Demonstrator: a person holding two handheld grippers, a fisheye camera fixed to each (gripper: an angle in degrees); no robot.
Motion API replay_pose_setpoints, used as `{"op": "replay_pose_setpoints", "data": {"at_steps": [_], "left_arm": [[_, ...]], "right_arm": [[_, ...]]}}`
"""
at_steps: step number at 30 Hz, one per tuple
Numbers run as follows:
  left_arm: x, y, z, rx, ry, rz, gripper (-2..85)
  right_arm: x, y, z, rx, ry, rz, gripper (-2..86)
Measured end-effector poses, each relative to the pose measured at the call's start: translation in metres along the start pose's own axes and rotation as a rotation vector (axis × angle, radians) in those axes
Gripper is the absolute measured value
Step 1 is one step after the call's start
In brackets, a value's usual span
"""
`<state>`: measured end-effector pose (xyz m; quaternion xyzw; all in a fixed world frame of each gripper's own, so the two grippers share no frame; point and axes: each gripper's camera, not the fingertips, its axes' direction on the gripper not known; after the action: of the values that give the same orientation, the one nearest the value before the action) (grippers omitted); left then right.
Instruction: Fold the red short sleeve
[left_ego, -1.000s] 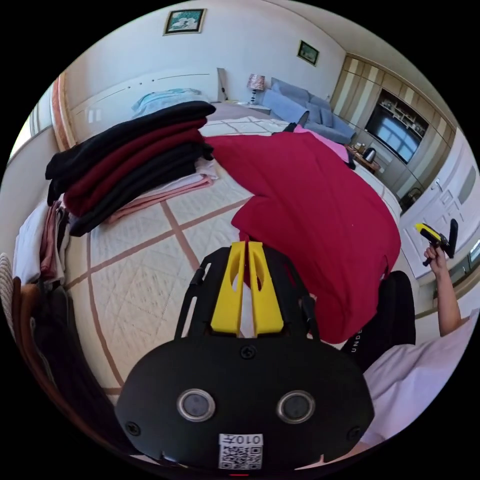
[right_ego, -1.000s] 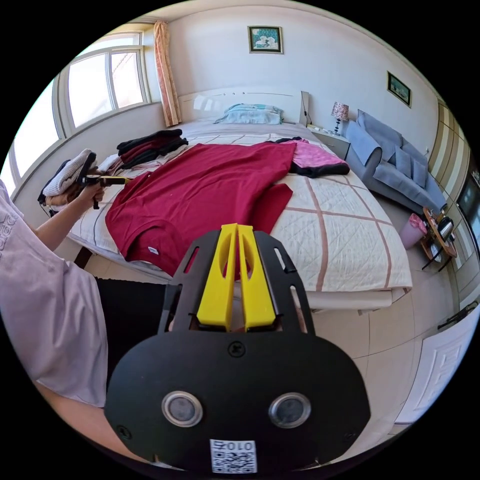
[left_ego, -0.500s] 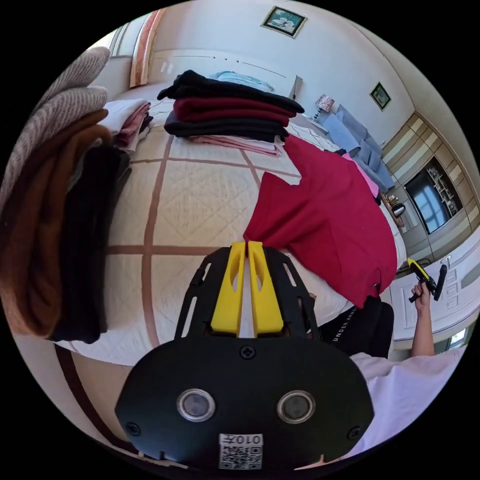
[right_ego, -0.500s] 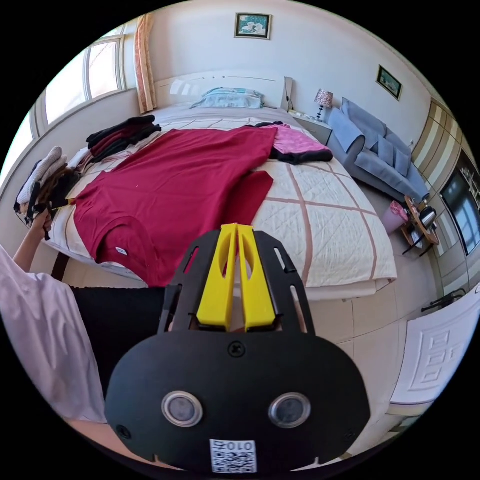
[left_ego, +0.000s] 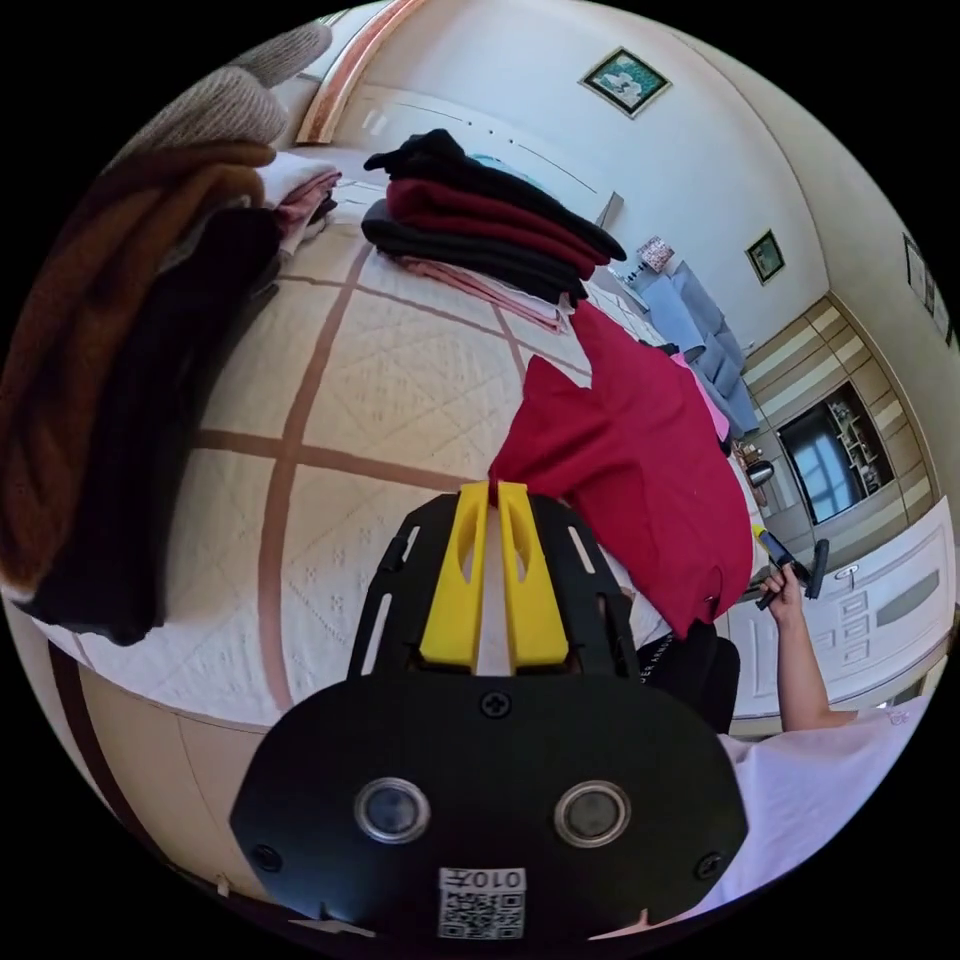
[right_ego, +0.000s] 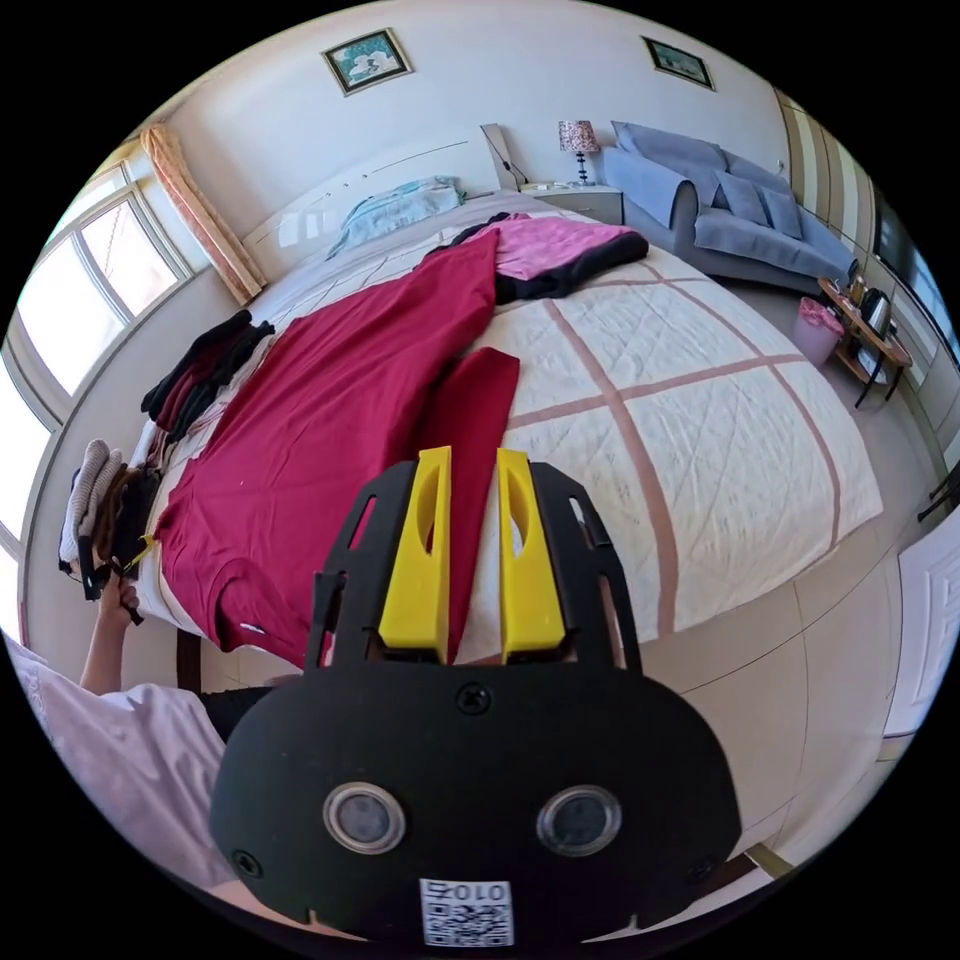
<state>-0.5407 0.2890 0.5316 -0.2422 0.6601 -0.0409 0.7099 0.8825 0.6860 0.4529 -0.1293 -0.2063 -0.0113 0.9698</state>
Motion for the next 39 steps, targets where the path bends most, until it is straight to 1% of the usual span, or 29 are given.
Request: {"op": "replay_pose_setpoints", "data": {"at_steps": [4,6,8,10,12,13,15,17,18,21,23,24,25,27,28,29,30,31,33,34,36,37,38,39], "left_arm": [[0.013,0.007,-0.018,0.013,-0.127,0.084,0.2],[0.029,0.013,-0.029,0.04,-0.168,0.16,0.1],[0.042,0.019,-0.033,0.072,-0.202,0.201,0.0],[0.052,0.024,-0.034,0.09,-0.21,0.233,0.0],[0.061,0.03,-0.028,0.093,-0.198,0.253,-0.1],[0.062,0.031,-0.026,0.091,-0.195,0.254,-0.1],[0.068,0.037,-0.016,0.075,-0.166,0.259,-0.1],[0.073,0.041,-0.01,0.078,-0.15,0.267,-0.2],[0.078,0.043,-0.006,0.076,-0.144,0.276,-0.2],[0.09,0.048,0.006,0.069,-0.132,0.307,-0.1],[0.099,0.052,0.013,0.063,-0.136,0.33,-0.1],[0.105,0.055,0.017,0.06,-0.141,0.346,-0.1],[0.108,0.057,0.019,0.057,-0.144,0.352,-0.1],[0.115,0.065,0.029,0.042,-0.146,0.365,-0.1],[0.117,0.067,0.032,0.037,-0.141,0.367,-0.1],[0.121,0.07,0.039,0.021,-0.129,0.376,-0.1],[0.126,0.073,0.045,0.001,-0.123,0.389,0.0],[0.129,0.076,0.047,-0.004,-0.126,0.399,0.0],[0.146,0.088,0.052,0.001,-0.16,0.468,0.3],[0.151,0.092,0.053,0.001,-0.167,0.492,0.4],[0.17,0.112,0.058,-0.029,-0.155,0.63,1.1],[0.175,0.118,0.061,-0.045,-0.132,0.678,1.3],[0.187,0.133,0.066,-0.072,-0.079,0.781,1.9],[0.198,0.152,0.071,-0.075,-0.088,0.866,2.7]], "right_arm": [[-0.001,-0.033,0.007,0.034,0.055,-0.013,6.9],[0.0,-0.048,0.018,0.006,0.089,-0.024,7.2],[0.003,-0.061,0.033,-0.049,0.072,-0.019,7.3],[0.001,-0.069,0.054,-0.103,0.044,-0.012,6.8],[-0.004,-0.068,0.06,-0.083,0.101,-0.008,5.7],[-0.008,-0.067,0.06,-0.068,0.146,-0.009,4.7],[-0.012,-0.066,0.061,-0.097,0.175,-0.049,3.7],[-0.015,-0.067,0.054,-0.117,0.169,-0.092,3.4],[-0.013,-0.065,0.043,-0.094,0.168,-0.102,3.2],[0.007,-0.055,0.01,-0.014,0.154,-0.04,2.9],[0.026,-0.042,-0.005,-0.033,0.257,0.041,2.8],[0.04,-0.029,-0.012,-0.055,0.351,0.121,2.6],[0.054,-0.015,-0.016,-0.065,0.35,0.182,2.5],[0.073,0.002,-0.008,-0.064,0.235,0.228,2.2],[0.079,0.009,0.005,-0.123,0.244,0.225,2.1],[0.08,0.012,0.008,-0.121,0.24,0.222,2.0],[0.082,0.017,0.006,-0.075,0.211,0.26,1.9],[0.084,0.02,0.003,-0.07,0.179,0.31,2.0],[0.082,0.025,-0.003,-0.061,0.19,0.344,2.3],[0.077,0.032,-0.01,-0.026,0.212,0.356,2.7],[0.064,0.047,-0.019,0.037,0.18,0.327,3.1],[0.052,0.058,-0.022,0.078,0.097,0.281,3.6],[0.044,0.064,-0.023,0.097,0.039,0.248,3.8],[0.026,0.077,-0.021,0.125,-0.07,0.15,4.2]]}}
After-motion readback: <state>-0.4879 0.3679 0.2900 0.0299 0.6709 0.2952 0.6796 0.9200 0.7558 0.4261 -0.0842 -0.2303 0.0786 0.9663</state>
